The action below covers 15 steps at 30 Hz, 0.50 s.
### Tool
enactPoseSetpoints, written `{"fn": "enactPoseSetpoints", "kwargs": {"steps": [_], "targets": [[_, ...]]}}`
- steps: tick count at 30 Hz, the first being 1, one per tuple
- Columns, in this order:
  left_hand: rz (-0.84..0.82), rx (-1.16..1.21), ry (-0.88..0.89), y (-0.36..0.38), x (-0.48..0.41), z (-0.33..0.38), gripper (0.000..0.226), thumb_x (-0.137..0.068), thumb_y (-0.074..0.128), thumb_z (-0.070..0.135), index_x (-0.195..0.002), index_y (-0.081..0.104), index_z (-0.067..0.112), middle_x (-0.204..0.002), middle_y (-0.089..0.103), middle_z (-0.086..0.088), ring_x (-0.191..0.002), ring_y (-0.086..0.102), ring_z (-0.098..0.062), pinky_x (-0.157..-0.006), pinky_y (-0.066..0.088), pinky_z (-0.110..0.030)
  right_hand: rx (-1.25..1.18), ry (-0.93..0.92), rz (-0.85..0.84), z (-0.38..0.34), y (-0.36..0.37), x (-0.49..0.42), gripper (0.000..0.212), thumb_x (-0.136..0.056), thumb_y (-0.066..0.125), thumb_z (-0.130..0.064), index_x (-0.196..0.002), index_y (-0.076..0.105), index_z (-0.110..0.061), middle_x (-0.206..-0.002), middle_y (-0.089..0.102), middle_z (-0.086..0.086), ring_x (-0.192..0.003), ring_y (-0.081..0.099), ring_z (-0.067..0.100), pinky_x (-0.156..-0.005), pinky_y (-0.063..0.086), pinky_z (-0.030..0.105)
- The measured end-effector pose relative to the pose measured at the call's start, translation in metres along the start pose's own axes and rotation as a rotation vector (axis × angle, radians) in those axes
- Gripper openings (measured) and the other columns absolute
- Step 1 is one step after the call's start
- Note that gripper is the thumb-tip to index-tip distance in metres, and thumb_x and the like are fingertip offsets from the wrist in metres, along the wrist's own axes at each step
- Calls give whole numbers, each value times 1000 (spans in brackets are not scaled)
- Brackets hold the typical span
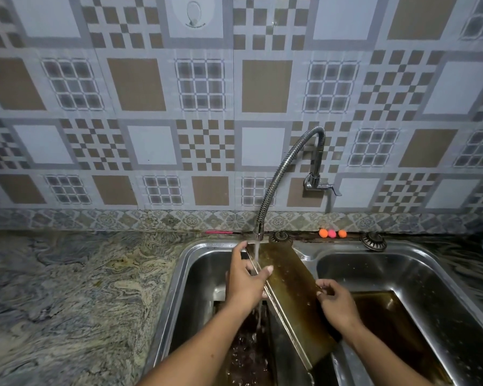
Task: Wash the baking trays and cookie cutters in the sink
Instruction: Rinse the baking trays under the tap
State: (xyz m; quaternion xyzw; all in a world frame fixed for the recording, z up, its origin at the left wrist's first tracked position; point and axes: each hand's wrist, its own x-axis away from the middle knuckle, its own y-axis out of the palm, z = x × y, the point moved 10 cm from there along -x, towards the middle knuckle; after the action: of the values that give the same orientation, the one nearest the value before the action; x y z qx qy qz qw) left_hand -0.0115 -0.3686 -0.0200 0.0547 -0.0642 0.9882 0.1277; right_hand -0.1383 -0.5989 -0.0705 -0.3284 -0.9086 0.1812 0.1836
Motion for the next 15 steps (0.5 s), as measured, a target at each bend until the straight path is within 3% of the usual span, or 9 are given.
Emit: {"fn": "enactPoseSetpoints", "kwargs": {"steps": [3, 11, 13, 15], "targets": [[-4, -3, -11, 2, 0, 2, 77, -83, 81, 17, -136, 35, 49, -86, 55, -8, -102, 62, -40, -48, 58, -31, 14, 7, 2, 1, 1, -5, 21, -96, 59, -8, -106, 67, -25, -102, 70, -3, -91, 64, 13, -85, 52, 34], [63, -33, -79, -26, -6, -11, 74, -86, 77, 18, -139, 35, 46, -109, 57, -7, -84, 69, -24, -55, 62, -31, 23, -49, 51, -23, 5, -2, 25, -94, 61, -10, -110, 67, -28, -112, 68, -4, -104, 62, 18, -98, 50, 37], [103, -57, -90, -37, -9, -18, 75, -88, 76, 20, -143, 33, 48, -109, 61, -6, -85, 68, -21, -64, 63, -36, 69, -87, 56, -34, 8, 1, 24, -93, 63, -14, -108, 66, -32, -112, 66, -5, -103, 62, 17, -97, 51, 37], [130, -80, -119, -47, -10, -26, 78, -91, 73, 23, -149, 28, 48, -109, 67, -4, -92, 69, -21, -82, 61, -47, 130, -144, 46, -49, 11, 6, 22, -91, 66, -16, -108, 66, -32, -112, 63, -3, -105, 61, 18, -97, 49, 35]]}}
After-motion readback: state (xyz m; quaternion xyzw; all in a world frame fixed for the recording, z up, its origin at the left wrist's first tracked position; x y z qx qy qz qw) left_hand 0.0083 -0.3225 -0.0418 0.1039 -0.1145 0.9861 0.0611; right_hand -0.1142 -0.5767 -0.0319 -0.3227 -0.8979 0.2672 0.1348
